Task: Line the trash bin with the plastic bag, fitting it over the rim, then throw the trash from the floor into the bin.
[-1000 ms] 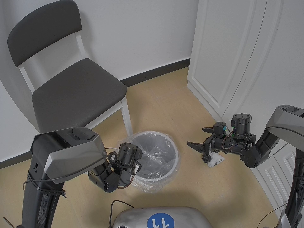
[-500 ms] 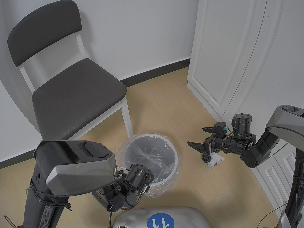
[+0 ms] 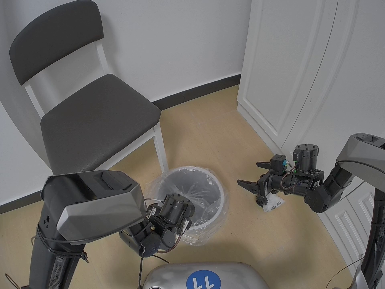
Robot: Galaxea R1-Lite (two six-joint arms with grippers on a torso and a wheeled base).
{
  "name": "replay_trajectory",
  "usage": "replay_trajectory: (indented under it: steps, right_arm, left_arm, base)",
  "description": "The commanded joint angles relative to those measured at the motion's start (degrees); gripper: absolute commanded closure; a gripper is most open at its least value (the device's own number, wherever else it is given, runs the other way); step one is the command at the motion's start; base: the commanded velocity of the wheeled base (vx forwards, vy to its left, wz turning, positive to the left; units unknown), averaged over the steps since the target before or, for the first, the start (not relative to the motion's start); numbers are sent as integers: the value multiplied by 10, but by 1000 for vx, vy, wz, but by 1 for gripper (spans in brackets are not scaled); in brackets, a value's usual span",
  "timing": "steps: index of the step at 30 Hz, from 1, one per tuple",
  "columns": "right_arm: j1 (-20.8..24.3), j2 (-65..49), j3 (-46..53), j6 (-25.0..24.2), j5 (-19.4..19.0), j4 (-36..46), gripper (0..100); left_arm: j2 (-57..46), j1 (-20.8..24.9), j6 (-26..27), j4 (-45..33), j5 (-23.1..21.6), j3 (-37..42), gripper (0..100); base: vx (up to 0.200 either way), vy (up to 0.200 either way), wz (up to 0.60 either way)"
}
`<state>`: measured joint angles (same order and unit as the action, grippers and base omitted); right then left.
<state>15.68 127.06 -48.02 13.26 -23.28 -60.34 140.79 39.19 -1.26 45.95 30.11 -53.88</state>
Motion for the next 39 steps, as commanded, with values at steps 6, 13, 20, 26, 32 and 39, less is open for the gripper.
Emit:
replay_trajectory:
  steps: [6,13,20,26,32,39]
  right_arm:
    - [0,8,-3,1,0,1,0]
    - [0,10,-4,2,0,0,0]
    - [0,9,-3,2,0,0,0]
    - [-1,6,0,4,0,-1,0]
    - [9,-19,32,22,1,-1,0]
    - [31,-110,139,44,84,-4,0]
  left_arm:
    - [46,2,5,-2,0,-47,0]
    - [39,42,0,14,1,-31,0]
    - [38,48,2,21,7,-30,0]
    - [32,24,0,60,7,-16,0]
    - [-27,14,5,121,-1,56,0]
    - [-99,17,4,203,-29,142,0]
  base:
    - [0,0,0]
    - [0,0,0]
    - [0,0,0]
    - [0,0,0]
    - [0,0,0]
    - [0,0,0]
